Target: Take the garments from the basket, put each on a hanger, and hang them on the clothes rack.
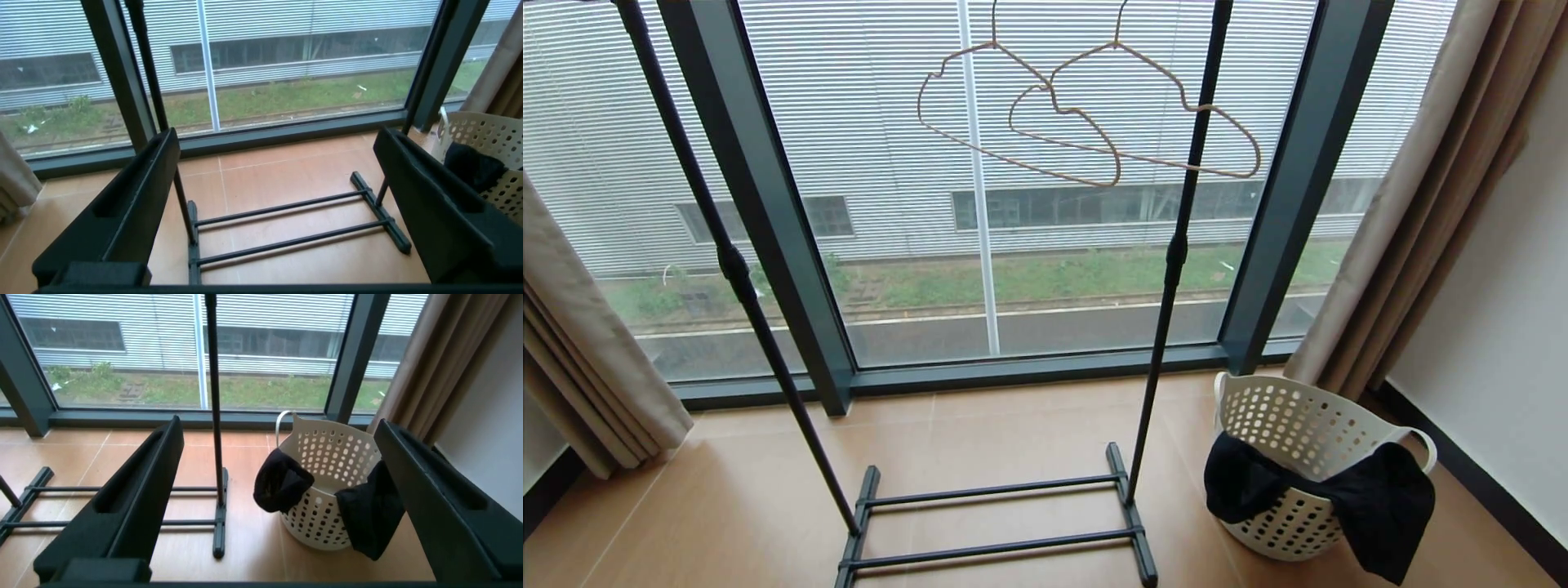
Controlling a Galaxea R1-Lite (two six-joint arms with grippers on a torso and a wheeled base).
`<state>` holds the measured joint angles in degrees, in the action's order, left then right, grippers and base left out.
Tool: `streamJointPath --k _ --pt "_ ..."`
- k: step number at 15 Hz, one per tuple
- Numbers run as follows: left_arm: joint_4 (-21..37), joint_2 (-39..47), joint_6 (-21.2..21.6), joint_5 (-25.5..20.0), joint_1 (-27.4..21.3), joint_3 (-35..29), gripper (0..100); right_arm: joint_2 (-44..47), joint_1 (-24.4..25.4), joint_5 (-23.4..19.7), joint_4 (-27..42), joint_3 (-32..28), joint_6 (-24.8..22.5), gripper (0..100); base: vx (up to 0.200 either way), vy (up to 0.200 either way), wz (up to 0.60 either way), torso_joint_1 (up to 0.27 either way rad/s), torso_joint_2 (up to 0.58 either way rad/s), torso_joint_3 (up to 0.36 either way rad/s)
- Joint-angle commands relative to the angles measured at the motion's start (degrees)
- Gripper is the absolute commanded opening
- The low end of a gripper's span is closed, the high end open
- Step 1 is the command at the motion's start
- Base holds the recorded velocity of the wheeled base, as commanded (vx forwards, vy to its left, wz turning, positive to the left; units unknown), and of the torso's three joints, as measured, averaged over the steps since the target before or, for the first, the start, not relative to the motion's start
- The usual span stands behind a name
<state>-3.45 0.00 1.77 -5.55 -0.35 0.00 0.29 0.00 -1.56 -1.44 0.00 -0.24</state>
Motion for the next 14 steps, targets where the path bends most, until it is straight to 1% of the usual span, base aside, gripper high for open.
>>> streamJointPath --k 1,3,7,13,14 --pt "-0.07 0.00 0.08 0.01 0.00 0.00 100 -0.03 0.00 -0.02 -0.06 0.00 -0.02 100 0.000 0.000 0.00 -0.095 0.45 0.334" --pt "-0.07 0.00 0.08 0.01 0.00 0.00 100 0.06 0.00 -0.02 0.03 0.00 -0.11 100 0.000 0.000 0.00 -0.041 0.19 0.154" --pt "-0.07 0.09 -0.01 0.01 0.00 0.00 100 0.06 0.00 -0.02 -0.06 0.00 -0.11 100 0.000 0.000 0.00 -0.006 0.03 0.027" --pt "-0.07 0.00 0.08 0.01 0.00 0.00 100 0.06 0.00 -0.02 -0.06 0.00 -0.02 100 0.000 0.000 -0.60 0.001 0.00 0.004" --pt "-0.07 0.00 0.08 0.01 0.00 0.00 100 0.06 0.00 -0.02 -0.06 0.00 -0.02 100 0.000 0.000 0.00 0.000 0.00 0.000"
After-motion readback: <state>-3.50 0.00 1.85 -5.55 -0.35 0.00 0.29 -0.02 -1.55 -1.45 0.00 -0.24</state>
